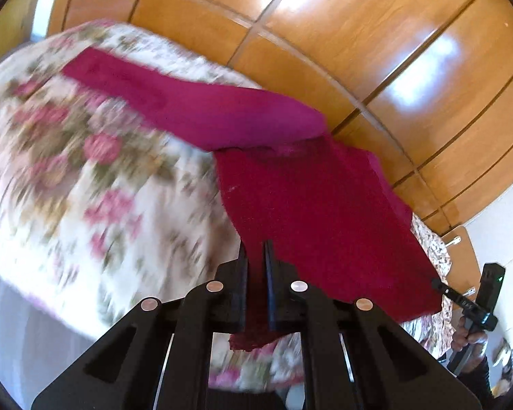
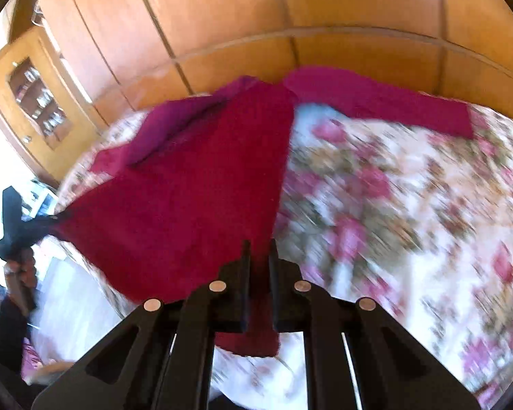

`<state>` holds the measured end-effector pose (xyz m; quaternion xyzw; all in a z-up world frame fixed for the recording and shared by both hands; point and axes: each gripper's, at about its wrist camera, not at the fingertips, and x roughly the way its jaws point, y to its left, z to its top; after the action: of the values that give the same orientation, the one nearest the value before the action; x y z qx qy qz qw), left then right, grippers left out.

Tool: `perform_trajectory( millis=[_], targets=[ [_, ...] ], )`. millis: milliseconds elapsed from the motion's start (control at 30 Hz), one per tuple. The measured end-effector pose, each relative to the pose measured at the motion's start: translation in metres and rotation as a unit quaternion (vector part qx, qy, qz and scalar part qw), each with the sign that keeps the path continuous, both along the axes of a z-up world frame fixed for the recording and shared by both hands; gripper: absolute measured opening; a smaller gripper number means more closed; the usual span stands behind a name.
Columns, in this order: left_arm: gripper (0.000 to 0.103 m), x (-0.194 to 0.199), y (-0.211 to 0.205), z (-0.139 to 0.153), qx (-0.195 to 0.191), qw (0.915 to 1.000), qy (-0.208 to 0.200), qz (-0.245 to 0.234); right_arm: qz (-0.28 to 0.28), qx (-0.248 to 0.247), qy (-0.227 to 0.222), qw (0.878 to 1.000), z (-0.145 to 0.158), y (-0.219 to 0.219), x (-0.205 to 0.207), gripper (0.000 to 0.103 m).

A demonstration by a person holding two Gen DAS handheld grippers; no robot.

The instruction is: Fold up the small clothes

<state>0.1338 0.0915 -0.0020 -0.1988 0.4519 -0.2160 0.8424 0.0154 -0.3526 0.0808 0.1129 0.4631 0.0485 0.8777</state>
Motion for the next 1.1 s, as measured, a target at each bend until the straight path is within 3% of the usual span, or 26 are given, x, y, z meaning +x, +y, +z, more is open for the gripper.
perform_trajectory(
  millis=[67, 133, 200, 267, 333, 367, 400, 567, 700, 800, 933, 1000, 1100],
  targets=[
    [0.007, -0.010, 0.002, -0.019, 0.006, 0.9995, 0.031, 0.001, -0.004, 0.007, 0.032, 0.999, -0.022, -0.001, -0.009, 0.007],
    [0.008, -0.020, 0.001, -0.041, 0.005, 0.9981, 0.061, 0.001, -0.004, -0.016, 0.064, 0.998, -0.048, 0.005, -0.014, 0.007],
    [0.008, -0.023, 0.001, -0.055, 0.030, 0.9960, 0.083, 0.015, -0.011, -0.023, 0.079, 0.997, -0.062, 0.008, -0.014, 0.007],
    [0.020, -0.018, 0.009, -0.061, 0.029, 0.9948, 0.092, 0.031, -0.015, -0.025, 0.076, 0.997, -0.064, 0.004, -0.015, 0.012],
    [0.054, -0.009, 0.027, -0.055, 0.025, 0.9940, 0.079, 0.072, -0.023, -0.049, 0.058, 0.997, -0.054, 0.005, -0.013, 0.028],
    [0.057, -0.003, 0.036, -0.050, 0.032, 0.9929, 0.066, 0.093, -0.034, -0.063, 0.045, 0.996, -0.049, 0.003, -0.013, 0.053],
    [0.057, 0.007, 0.049, -0.045, 0.040, 0.9905, 0.056, 0.119, -0.043, -0.073, 0.032, 0.996, -0.043, 0.001, -0.012, 0.064],
    [0.057, 0.056, 0.101, -0.023, 0.061, 0.9775, 0.025, 0.200, -0.050, -0.098, -0.027, 0.994, -0.015, 0.023, 0.004, 0.070],
    [0.057, 0.109, 0.127, -0.013, 0.106, 0.9678, 0.008, 0.228, 0.001, -0.097, -0.044, 0.994, -0.012, 0.068, 0.026, 0.072],
    [0.057, 0.159, 0.140, -0.015, 0.151, 0.9590, 0.015, 0.239, 0.045, -0.088, -0.038, 0.994, -0.019, 0.105, 0.043, 0.074],
    [0.057, 0.204, 0.157, -0.030, 0.183, 0.9502, 0.034, 0.250, 0.093, -0.080, -0.017, 0.992, -0.037, 0.143, 0.065, 0.074],
    [0.057, 0.229, 0.167, -0.042, 0.182, 0.9491, 0.043, 0.253, 0.105, -0.075, -0.006, 0.992, -0.046, 0.158, 0.074, 0.074],
    [0.069, 0.256, 0.180, -0.054, 0.171, 0.9448, 0.058, 0.273, 0.117, -0.063, 0.009, 0.991, -0.059, 0.168, 0.088, 0.074]
  ],
)
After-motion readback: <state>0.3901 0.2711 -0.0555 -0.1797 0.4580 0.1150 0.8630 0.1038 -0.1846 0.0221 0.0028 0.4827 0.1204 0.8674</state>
